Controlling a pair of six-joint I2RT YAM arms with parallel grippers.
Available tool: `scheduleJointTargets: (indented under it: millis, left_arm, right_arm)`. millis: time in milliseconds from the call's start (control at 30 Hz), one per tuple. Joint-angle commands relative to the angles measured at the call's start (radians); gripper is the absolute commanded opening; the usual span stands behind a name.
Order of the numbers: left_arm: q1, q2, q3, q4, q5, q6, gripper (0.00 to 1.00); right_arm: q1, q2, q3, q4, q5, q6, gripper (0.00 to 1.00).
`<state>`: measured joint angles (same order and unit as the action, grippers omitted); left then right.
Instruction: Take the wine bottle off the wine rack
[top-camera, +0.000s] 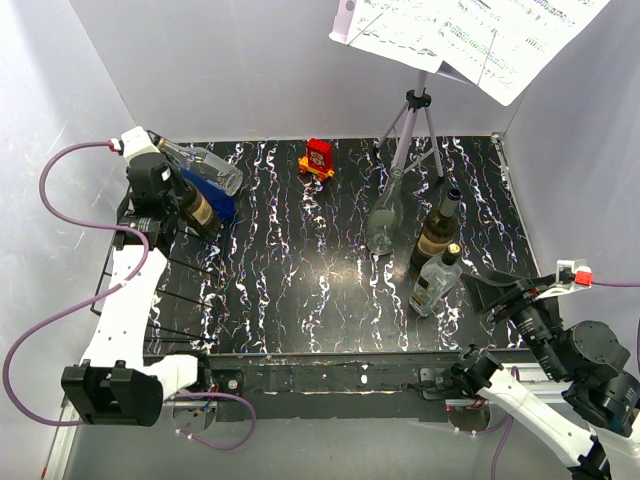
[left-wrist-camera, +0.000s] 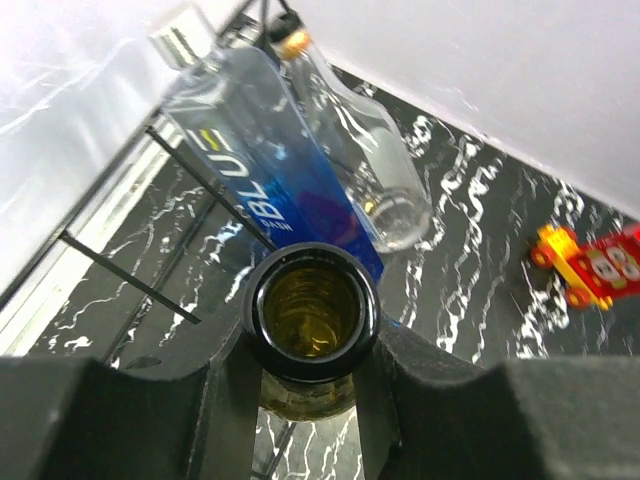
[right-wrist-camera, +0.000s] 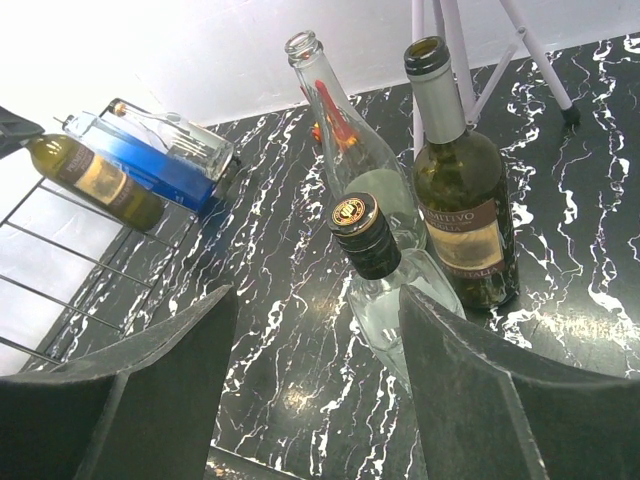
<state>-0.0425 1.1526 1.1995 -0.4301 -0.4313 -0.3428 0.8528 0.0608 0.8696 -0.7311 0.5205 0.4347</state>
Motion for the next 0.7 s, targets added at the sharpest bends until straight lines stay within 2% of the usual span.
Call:
scheduleJointTargets:
  millis: [0,100,200,333,467,667]
  left_arm:
    - [-0.008,-0.105,-0.035,0.099,0.264,0.105,0.0]
    - [-0.025,-0.149,-0.069,0.142,0.396,0.146,0.0]
    - [-0.045,-0.177,-0.09,0.171,0.616,0.174,0.0]
    - [-0.121,-0.211,-0.152,0.269,0.827,0.177,0.0]
    - [-0.275,-0.192,-0.172,0.318,0.882,0.17,0.0]
    - [-0.523,-0.091,-0.118,0.281,0.846,0.212,0.0]
  right_arm:
    - [0.003,-0.001,0.005,0.048,0.001,0.015,0.73]
    - [0.003,-0.003,0.005,0.047,-0.002,0.016,0.73]
    - [0.003,-0.004,0.003,0.05,-0.002,0.015,0.73]
    - [0.003,-0.004,0.0,0.053,-0.005,0.015,0.73]
    - [0.003,-0.001,0.0,0.052,-0.007,0.013,0.73]
    - [0.003,0.002,0.006,0.047,-0.008,0.013,0.73]
